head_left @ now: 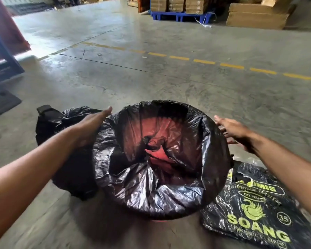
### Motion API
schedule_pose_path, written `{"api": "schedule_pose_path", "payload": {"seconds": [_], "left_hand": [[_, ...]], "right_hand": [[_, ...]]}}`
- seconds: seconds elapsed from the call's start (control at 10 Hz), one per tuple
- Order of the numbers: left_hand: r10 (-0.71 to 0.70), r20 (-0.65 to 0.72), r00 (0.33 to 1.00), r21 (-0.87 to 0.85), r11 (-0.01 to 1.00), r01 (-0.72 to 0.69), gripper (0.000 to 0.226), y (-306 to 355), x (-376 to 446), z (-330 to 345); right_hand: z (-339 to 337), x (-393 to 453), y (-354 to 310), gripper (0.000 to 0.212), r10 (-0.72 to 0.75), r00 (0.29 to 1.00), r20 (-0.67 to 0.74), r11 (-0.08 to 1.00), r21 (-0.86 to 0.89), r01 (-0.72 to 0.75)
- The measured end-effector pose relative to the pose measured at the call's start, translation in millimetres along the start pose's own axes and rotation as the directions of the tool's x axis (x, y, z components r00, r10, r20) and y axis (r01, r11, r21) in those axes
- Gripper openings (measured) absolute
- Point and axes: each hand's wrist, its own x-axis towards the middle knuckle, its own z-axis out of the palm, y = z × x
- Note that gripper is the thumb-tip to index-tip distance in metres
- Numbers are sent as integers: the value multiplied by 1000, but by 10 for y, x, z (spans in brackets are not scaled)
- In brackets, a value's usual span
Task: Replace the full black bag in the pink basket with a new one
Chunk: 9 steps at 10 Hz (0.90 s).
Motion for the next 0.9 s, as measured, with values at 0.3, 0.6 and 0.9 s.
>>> {"api": "schedule_pose_path", "payload": {"seconds": [0.3, 0.6, 0.9], "left_hand": [[13, 80, 997, 465, 884, -49, 43, 155, -743, -188], [67, 42, 997, 180, 981, -73, 13, 21, -909, 83], [179, 14, 984, 601, 785, -152, 75, 158, -961, -210]], "right_hand": [[-64, -1131, -42, 56, -201, 979, -44, 974, -117, 194], [169, -1046, -222, 33, -190, 982, 12, 970, -155, 189], [-35, -1027, -398, 51, -164, 986, 40, 966, -197, 169]]}}
